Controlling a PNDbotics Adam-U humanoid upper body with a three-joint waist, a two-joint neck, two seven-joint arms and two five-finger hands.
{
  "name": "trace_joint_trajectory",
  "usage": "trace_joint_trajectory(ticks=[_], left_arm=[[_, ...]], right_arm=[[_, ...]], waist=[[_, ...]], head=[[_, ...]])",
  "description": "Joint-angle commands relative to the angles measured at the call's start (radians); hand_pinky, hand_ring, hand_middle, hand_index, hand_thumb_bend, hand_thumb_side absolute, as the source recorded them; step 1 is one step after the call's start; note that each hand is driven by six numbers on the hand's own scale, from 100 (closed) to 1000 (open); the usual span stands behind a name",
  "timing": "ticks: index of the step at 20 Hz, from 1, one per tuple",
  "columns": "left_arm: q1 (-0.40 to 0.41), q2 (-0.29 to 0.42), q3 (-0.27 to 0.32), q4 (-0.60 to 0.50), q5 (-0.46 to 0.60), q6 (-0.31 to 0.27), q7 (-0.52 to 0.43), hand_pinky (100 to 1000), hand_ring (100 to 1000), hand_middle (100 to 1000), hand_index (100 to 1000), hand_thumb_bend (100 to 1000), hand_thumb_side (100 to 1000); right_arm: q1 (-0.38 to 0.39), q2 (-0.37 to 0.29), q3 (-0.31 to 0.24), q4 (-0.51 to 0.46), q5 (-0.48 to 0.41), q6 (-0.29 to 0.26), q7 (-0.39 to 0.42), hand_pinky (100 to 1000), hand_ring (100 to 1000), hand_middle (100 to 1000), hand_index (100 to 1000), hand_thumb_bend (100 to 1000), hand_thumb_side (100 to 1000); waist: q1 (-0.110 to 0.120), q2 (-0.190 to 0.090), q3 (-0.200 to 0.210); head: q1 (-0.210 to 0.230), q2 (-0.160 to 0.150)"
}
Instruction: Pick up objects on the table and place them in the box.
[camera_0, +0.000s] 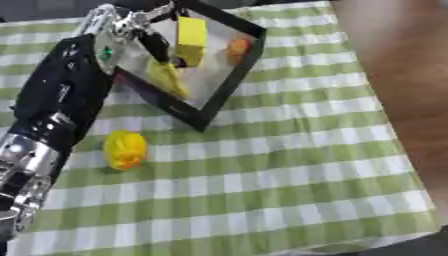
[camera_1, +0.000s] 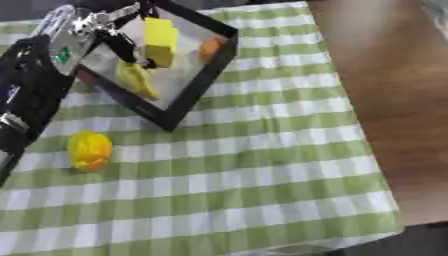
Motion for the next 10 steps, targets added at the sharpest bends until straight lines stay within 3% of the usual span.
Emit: trace_joint_trajectory(ticks=[1, 5, 10], left_arm=[[-0.027, 0.023, 0.009, -0.051, -0.025, 0.007, 0.029, 874, 804, 801, 904, 911, 348], [-0.033, 0.033, -0.010, -0.140, -0.032, 0.013, 0.062, 870, 806, 796, 891, 917, 340], [-0.036, 0.055, -0.041, -0.208, 0.045, -0.001, 0.000, 873, 802, 787, 873, 863, 343]], right_arm=[[-0.012, -0.020, -0.006, -0.010, -0.001, 0.000, 0.006, 1000, 798, 693, 828, 100, 419], [0.001, -0.026, -0.010, -0.005, 0.002, 0.001, 0.005, 1000, 798, 692, 828, 100, 422], [0.010, -0.033, -0.018, -0.007, -0.005, -0.002, -0.006, 1000, 798, 693, 828, 100, 409]], waist=[[0.003, -0.005, 0.006], [0.003, -0.012, 0.028], [0.005, -0.024, 0.046]], head=[[-0.005, -0.002], [-0.021, -0.002], [-0.042, -0.002]])
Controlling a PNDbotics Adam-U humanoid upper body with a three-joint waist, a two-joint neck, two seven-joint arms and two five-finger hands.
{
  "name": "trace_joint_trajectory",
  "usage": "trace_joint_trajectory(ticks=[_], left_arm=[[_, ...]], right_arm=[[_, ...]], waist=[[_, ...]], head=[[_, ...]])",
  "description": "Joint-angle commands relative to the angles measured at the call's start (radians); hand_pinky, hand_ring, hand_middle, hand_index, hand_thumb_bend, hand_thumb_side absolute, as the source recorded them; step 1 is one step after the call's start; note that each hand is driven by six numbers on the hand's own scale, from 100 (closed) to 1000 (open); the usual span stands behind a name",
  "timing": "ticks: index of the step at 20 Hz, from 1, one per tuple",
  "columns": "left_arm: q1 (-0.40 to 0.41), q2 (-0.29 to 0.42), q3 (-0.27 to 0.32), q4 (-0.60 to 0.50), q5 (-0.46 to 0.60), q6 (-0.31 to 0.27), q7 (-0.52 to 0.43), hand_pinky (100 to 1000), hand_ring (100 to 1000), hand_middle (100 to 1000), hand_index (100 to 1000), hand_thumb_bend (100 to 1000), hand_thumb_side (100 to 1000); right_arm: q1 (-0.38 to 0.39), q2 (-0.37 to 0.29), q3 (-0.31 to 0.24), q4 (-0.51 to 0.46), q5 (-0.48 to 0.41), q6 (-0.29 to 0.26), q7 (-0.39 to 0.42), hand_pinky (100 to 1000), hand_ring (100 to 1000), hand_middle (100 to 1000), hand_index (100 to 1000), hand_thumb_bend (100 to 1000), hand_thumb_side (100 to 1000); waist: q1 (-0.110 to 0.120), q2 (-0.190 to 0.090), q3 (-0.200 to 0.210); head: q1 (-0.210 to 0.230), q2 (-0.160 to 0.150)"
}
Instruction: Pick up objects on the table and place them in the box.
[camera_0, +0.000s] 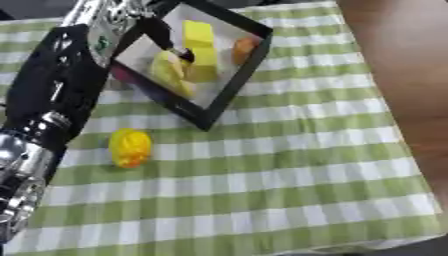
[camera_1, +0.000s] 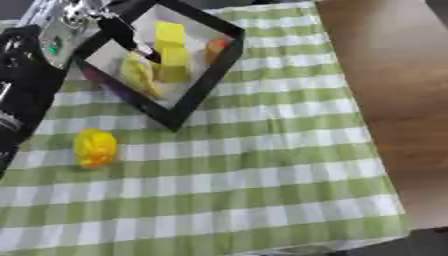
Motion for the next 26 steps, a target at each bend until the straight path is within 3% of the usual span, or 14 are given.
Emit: trace_joint_trajectory(ticks=[1, 8, 16, 22, 26], left_arm=[[-0.024, 0.044, -0.019, -0.052, 0.071, -0.009, -0.048, 873, 797, 782, 867, 832, 347], [0.052, 0.150, -0.105, -0.224, 0.340, 0.011, -0.172, 876, 789, 780, 862, 780, 360], [0.161, 0.307, -0.234, -0.525, 0.498, 0.074, -0.276, 860, 778, 770, 859, 778, 369], [0.251, 0.399, -0.281, -0.712, 0.601, 0.230, -0.237, 863, 768, 767, 866, 742, 344], [0.277, 0.437, -0.318, -0.819, 0.662, 0.292, -0.255, 852, 763, 771, 866, 727, 344]], right_arm=[[-0.006, -0.035, -0.019, -0.010, -0.008, -0.003, -0.012, 1000, 798, 693, 828, 100, 404], [0.027, -0.059, -0.042, -0.016, -0.014, -0.001, -0.042, 1000, 795, 690, 828, 100, 404], [0.046, -0.075, -0.047, -0.014, -0.008, -0.004, -0.047, 1000, 795, 689, 827, 100, 406], [0.057, -0.079, -0.049, -0.008, -0.004, -0.006, -0.048, 1000, 795, 688, 827, 100, 411], [0.061, -0.079, -0.048, -0.005, -0.001, -0.007, -0.044, 1000, 795, 688, 826, 100, 415]], waist=[[0.005, -0.026, 0.009], [0.010, -0.042, 0.058], [0.009, -0.048, 0.093], [0.003, -0.050, 0.114], [-0.001, -0.052, 0.121]], head=[[-0.016, -0.002], [-0.068, -0.002], [-0.096, -0.002], [-0.104, -0.002], [-0.118, -0.002]])
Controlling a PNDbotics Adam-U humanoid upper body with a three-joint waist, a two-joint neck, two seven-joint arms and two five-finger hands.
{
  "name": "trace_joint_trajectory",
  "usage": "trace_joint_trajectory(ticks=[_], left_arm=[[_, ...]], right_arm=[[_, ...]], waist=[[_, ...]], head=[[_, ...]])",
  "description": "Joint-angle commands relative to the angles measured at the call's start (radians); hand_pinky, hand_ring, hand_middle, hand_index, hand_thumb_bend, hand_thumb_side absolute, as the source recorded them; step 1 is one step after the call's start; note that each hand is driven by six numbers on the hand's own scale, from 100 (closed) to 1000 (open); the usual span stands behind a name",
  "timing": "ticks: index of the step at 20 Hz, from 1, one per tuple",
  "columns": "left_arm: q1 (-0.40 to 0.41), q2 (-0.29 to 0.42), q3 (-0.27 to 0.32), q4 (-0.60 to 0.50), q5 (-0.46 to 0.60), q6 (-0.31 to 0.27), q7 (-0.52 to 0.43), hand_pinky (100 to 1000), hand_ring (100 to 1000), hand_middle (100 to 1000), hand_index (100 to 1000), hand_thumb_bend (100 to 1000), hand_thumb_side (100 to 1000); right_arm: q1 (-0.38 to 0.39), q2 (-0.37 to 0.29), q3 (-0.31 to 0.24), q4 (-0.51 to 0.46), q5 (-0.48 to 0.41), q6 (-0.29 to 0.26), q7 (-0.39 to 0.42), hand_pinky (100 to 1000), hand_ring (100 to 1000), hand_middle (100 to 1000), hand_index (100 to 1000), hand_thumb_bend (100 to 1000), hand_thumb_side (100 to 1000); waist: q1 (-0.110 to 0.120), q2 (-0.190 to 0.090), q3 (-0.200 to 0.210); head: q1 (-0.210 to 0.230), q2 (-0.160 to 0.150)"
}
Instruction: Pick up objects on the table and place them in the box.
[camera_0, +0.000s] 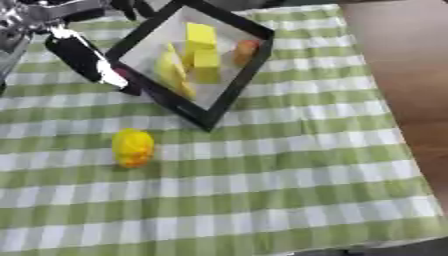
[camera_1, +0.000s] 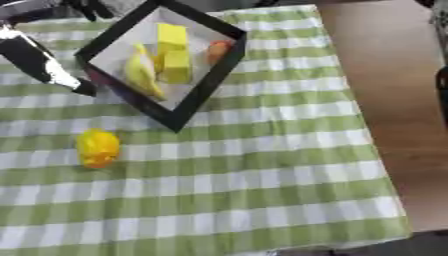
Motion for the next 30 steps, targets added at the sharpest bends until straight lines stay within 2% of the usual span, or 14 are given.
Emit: trace_joint_trajectory(ticks=[1, 8, 18, 21, 22, 26, 30], left_arm=[[-0.004, 0.053, -0.018, -0.081, 0.041, 0.048, -0.015, 849, 763, 779, 867, 723, 349], [0.010, 0.038, -0.060, -0.076, 0.046, 0.099, -0.050, 813, 721, 782, 864, 692, 332], [0.049, 0.011, -0.125, 0.000, 0.022, 0.090, -0.121, 780, 668, 722, 818, 641, 312], [0.067, 0.013, -0.131, 0.007, 0.022, 0.087, -0.135, 781, 668, 721, 816, 633, 317], [0.073, 0.016, -0.135, 0.007, 0.025, 0.086, -0.144, 782, 671, 724, 819, 656, 310], [0.088, 0.028, -0.143, -0.006, 0.041, 0.087, -0.186, 786, 680, 735, 832, 627, 339], [0.100, 0.037, -0.146, -0.006, 0.034, 0.090, -0.218, 789, 695, 749, 839, 622, 320]], right_arm=[[-0.009, -0.034, -0.011, -0.004, 0.004, -0.004, 0.001, 1000, 794, 688, 826, 100, 415], [-0.004, -0.031, -0.010, 0.000, 0.008, -0.003, 0.005, 1000, 795, 688, 826, 100, 423], [-0.001, -0.027, -0.011, 0.001, 0.014, 0.003, 0.010, 1000, 795, 688, 826, 100, 431], [-0.001, -0.026, -0.012, 0.001, 0.015, 0.003, 0.010, 1000, 795, 688, 826, 100, 432], [-0.001, -0.026, -0.012, 0.001, 0.016, 0.004, 0.010, 1000, 795, 688, 826, 100, 430], [0.000, -0.024, -0.012, 0.002, 0.018, 0.005, 0.011, 1000, 795, 688, 825, 100, 434], [0.001, -0.023, -0.012, 0.002, 0.019, 0.007, 0.012, 1000, 795, 688, 825, 100, 437]], waist=[[-0.003, -0.040, 0.004], [-0.004, -0.040, 0.009], [-0.001, -0.030, 0.017], [-0.002, -0.028, 0.017], [-0.002, -0.028, 0.018], [-0.001, -0.026, 0.019], [0.000, -0.024, 0.020]], head=[[-0.010, -0.002], [-0.010, -0.002], [-0.010, -0.002], [-0.009, -0.002], [-0.008, -0.002], [-0.006, -0.002], [-0.004, -0.002]])
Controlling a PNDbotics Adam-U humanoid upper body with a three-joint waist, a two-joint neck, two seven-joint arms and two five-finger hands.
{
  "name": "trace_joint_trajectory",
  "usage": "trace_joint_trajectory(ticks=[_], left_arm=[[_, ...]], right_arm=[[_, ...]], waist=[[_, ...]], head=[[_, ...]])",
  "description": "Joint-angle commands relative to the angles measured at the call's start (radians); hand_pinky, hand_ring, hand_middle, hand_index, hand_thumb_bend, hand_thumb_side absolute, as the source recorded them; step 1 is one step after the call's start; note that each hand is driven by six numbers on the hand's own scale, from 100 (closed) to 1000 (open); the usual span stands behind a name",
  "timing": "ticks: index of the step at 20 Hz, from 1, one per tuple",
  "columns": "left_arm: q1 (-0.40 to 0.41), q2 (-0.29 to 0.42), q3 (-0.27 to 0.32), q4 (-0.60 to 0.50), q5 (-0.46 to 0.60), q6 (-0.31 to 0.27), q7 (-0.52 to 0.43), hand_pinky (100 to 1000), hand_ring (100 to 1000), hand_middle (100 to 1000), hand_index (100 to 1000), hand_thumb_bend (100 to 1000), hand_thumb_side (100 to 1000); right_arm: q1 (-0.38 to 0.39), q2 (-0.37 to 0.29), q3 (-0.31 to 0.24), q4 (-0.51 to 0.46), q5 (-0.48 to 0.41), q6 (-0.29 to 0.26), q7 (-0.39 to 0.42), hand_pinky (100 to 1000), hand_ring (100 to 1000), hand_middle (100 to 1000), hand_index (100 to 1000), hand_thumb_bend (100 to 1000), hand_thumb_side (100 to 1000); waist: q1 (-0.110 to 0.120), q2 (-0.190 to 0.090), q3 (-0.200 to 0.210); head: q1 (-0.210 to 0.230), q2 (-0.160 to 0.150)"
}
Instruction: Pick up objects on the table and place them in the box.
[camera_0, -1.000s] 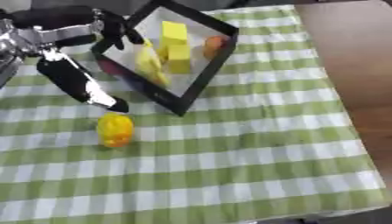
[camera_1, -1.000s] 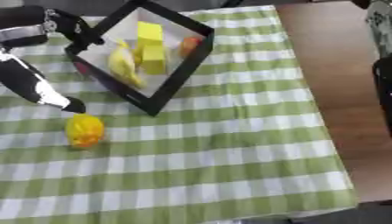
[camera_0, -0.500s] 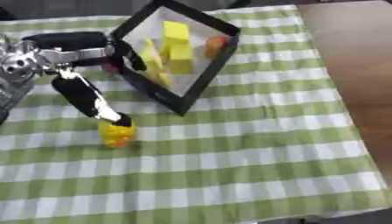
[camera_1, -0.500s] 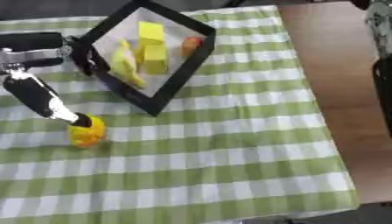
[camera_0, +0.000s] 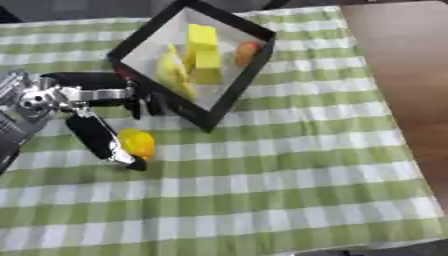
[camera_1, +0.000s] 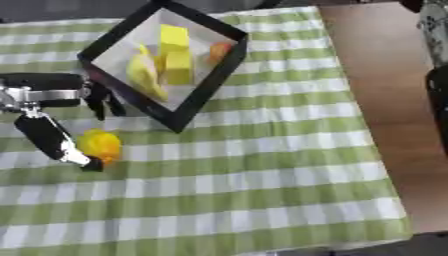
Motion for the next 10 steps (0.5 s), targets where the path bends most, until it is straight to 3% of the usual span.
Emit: trace_joint_trajectory(ticks=[1, 10], left_arm=[[-0.003, 0.032, 0.005, -0.004, -0.008, -0.001, -0.024, 790, 697, 751, 839, 617, 315], [0.018, 0.010, 0.013, 0.070, -0.135, -0.076, 0.001, 831, 783, 827, 858, 603, 240]], right_arm=[[-0.012, -0.022, -0.012, -0.007, 0.005, 0.000, 0.002, 1000, 795, 688, 825, 100, 437], [-0.012, -0.019, -0.014, -0.006, 0.006, 0.001, 0.003, 1000, 795, 688, 825, 100, 439]], waist=[[0.000, -0.022, 0.001], [-0.005, -0.015, -0.003]], head=[[0.005, -0.002], [0.009, -0.002]])
